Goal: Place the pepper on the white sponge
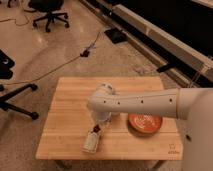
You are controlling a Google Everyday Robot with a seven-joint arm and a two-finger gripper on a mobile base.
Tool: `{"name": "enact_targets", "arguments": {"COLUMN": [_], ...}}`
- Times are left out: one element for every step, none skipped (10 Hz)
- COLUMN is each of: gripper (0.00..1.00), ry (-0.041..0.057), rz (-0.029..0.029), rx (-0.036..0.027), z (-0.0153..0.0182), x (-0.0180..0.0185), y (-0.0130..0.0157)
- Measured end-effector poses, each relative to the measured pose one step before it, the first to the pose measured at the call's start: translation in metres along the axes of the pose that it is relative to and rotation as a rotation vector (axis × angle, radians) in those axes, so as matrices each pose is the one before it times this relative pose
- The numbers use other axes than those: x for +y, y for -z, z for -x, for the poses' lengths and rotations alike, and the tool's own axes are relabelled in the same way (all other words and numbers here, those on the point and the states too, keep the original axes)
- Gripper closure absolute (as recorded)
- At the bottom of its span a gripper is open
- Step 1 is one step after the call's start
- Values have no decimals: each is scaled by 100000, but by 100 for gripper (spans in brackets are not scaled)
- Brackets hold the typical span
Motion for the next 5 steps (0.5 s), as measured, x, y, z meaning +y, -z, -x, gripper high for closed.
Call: {"name": "enact_targets", "arguments": {"gripper": [84,84,84,84,84], "ry": [740,984,703,1730,2022], "rz": [114,240,308,1013,328], "rx": [-914,-1277,-957,-1142,-973], "z": [592,805,533,808,767], "x": [138,208,199,443,26], "y": [209,250,92,57,-61]}}
